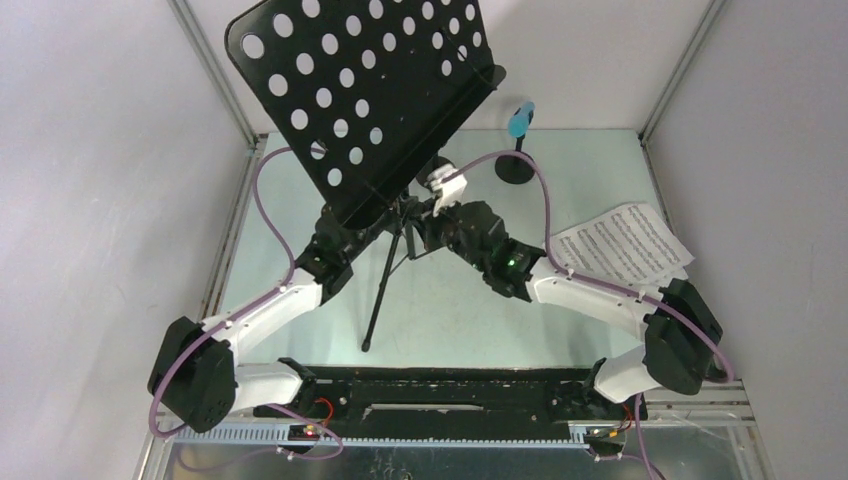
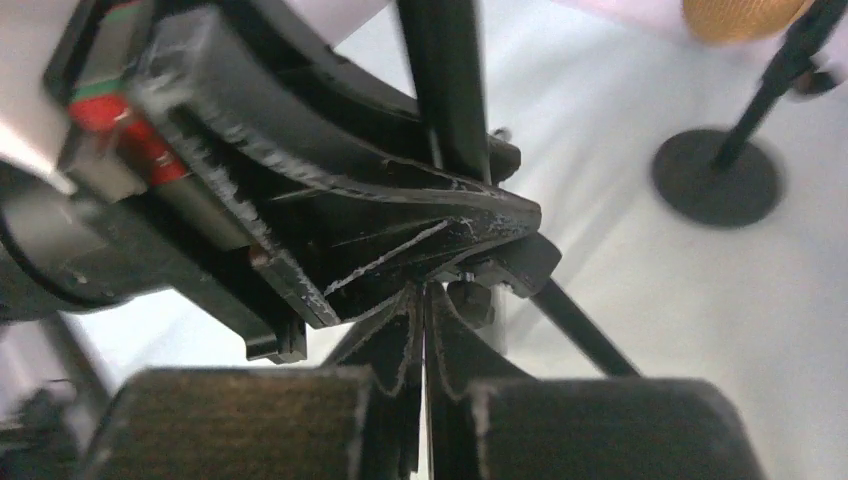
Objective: Pack up the instrument practice props
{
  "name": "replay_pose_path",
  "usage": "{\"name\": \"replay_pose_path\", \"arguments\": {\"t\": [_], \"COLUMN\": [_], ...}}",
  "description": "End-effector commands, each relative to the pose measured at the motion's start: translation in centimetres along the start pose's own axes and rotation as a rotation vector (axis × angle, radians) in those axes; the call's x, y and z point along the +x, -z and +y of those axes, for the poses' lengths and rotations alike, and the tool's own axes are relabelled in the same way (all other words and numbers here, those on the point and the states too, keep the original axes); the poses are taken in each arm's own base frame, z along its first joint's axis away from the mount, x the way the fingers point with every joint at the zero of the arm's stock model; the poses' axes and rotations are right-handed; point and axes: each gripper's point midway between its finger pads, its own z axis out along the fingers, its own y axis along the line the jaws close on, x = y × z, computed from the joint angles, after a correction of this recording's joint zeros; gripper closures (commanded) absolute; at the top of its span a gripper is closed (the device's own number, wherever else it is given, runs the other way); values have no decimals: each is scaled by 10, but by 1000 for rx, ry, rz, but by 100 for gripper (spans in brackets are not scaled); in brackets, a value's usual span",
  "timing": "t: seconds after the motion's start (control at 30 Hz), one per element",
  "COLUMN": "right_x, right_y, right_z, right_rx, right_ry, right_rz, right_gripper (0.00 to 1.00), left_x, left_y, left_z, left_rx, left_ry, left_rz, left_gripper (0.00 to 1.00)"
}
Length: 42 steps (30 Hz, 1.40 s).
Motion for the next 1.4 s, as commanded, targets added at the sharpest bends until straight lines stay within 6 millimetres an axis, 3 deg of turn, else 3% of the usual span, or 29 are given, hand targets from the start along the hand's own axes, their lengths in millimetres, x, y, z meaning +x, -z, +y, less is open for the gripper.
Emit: {"name": "replay_pose_path", "arguments": {"t": [0.0, 0.13, 0.23, 0.33, 0.4, 0.5, 0.63, 0.9, 1.37], "right_x": [2, -6, -19, -32, -37, -29, -28, -27, 4], "right_y": [-2, 1, 12, 32, 43, 50, 46, 39, 32], "right_z": [7, 10, 15, 9, -3, -15, -15, -13, -13], "right_rx": [71, 149, 172, 179, 199, 148, 39, -27, 9], "right_ry": [511, 705, 643, 459, 270, -64, -388, -679, -746], "right_rz": [-15, -44, -113, -196, -236, -187, -138, -93, 16], "right_gripper": [100, 100, 100, 99, 88, 65, 52, 49, 49], "left_x": [86, 85, 85, 84, 84, 84, 86, 92, 117], "left_y": [20, 20, 20, 20, 20, 21, 22, 32, 46], "left_z": [-47, -47, -47, -45, -44, -46, -50, -64, -72], "left_rx": [191, 194, 188, 179, 180, 187, 213, 318, 454], "left_ry": [37, 40, 47, 61, 64, 70, 80, 103, 105], "left_rz": [284, 280, 275, 264, 263, 264, 265, 269, 328], "left_gripper": [100, 100, 100, 100, 100, 100, 99, 98, 94]}}
